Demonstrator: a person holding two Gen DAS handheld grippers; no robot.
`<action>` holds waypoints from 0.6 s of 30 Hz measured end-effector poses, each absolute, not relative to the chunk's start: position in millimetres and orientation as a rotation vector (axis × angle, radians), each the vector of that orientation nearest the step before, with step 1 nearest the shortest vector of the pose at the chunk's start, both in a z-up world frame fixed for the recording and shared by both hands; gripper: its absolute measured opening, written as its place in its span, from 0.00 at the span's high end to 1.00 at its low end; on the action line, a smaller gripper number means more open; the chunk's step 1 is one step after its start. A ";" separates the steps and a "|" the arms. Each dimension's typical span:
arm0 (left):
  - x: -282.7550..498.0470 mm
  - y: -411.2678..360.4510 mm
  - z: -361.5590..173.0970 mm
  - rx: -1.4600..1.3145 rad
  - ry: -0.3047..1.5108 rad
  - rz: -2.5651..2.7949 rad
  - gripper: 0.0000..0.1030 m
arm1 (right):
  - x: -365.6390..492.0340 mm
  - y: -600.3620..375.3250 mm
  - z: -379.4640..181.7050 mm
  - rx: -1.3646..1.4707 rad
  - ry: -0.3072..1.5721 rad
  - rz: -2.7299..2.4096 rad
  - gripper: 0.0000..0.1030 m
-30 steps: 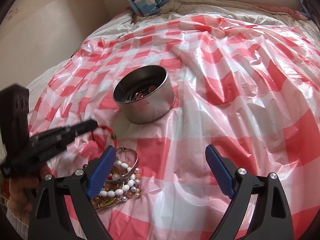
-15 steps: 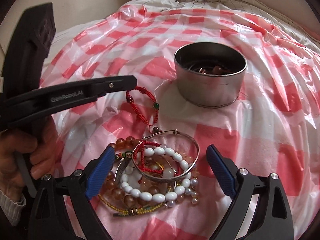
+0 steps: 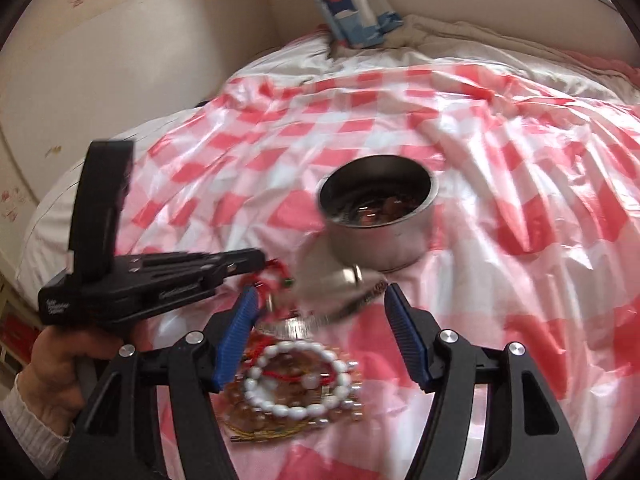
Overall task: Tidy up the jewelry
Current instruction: 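Grasp the silver bangle with the right tool while the left tool holds the red string bracelet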
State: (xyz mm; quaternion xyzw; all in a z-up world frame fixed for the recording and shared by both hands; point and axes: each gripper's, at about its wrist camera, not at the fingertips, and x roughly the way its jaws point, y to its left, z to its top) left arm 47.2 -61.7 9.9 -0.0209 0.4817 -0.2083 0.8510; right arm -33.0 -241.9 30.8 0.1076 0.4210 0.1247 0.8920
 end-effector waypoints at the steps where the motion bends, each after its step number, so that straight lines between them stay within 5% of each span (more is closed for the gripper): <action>1: 47.3 -61.9 8.5 -0.042 1.019 -0.434 0.95 | -30.7 -244.4 26.7 0.212 0.895 0.225 0.40; 8: 47.2 -63.1 7.5 -0.026 1.025 -0.436 0.93 | -20.8 -245.1 15.4 0.171 0.951 0.170 0.39; 11: 46.8 -63.5 7.7 -0.029 1.025 -0.441 0.90 | -21.6 -247.3 10.1 0.172 0.966 0.167 0.22; 18: 46.6 -63.9 8.3 -0.030 1.022 -0.441 0.84 | -16.8 -225.1 2.0 0.092 0.983 0.193 0.19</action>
